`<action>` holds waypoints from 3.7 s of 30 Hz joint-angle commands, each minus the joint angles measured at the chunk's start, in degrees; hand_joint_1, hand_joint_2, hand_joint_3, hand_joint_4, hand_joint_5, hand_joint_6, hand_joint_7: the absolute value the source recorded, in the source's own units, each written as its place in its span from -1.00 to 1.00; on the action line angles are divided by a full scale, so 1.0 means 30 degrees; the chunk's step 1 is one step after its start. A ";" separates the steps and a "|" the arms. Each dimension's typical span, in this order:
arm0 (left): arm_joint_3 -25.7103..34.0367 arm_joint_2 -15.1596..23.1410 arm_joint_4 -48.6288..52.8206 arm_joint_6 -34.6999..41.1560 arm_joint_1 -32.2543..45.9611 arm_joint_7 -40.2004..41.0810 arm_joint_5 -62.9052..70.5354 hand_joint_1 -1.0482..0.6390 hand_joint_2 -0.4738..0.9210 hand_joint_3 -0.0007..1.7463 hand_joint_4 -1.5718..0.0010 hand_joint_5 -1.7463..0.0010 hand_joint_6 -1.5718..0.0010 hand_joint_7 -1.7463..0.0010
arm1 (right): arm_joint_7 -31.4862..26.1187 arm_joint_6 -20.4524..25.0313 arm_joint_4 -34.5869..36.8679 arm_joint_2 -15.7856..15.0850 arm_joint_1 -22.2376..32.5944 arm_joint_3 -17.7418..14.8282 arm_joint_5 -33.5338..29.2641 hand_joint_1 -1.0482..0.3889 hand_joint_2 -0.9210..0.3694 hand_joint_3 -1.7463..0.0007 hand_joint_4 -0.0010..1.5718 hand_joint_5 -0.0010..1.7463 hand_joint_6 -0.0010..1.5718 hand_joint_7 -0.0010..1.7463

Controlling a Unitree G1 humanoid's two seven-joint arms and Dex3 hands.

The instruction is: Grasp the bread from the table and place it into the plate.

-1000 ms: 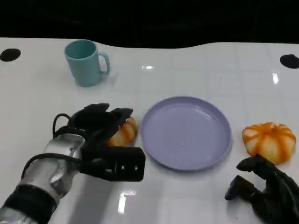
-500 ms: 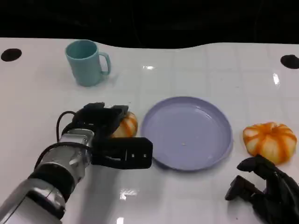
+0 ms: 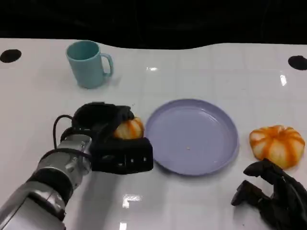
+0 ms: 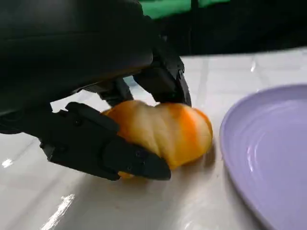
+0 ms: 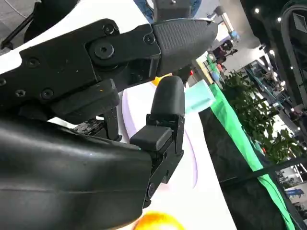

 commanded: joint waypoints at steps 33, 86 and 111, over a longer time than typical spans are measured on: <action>0.0950 -0.1168 -0.2074 -0.4799 -0.3324 -0.2373 -0.2444 0.04 0.42 0.34 -0.14 -1.00 0.09 -1.00 | 0.0243 -0.0017 0.0270 -0.0258 -0.0050 -0.0205 0.0170 -0.25 -1.00 0.76 -0.15 0.70 -0.27 0.38; 0.3065 -0.0827 -0.2076 -0.5334 -0.2654 -1.3411 -0.6255 -0.87 1.00 -0.17 0.84 0.80 0.73 0.95 | 0.0229 0.0209 -0.0153 -0.0352 0.0122 -0.0102 0.0193 -0.27 -1.00 0.75 -0.13 0.70 -0.27 0.40; 1.2087 -0.2569 -1.9531 0.6615 1.1926 -2.0671 -2.5364 -0.48 1.00 -0.47 0.16 -0.83 0.13 -0.15 | -0.0333 0.0556 -0.1266 -0.0203 0.0693 0.0121 0.0093 -0.25 -1.00 0.74 -0.13 0.69 -0.25 0.36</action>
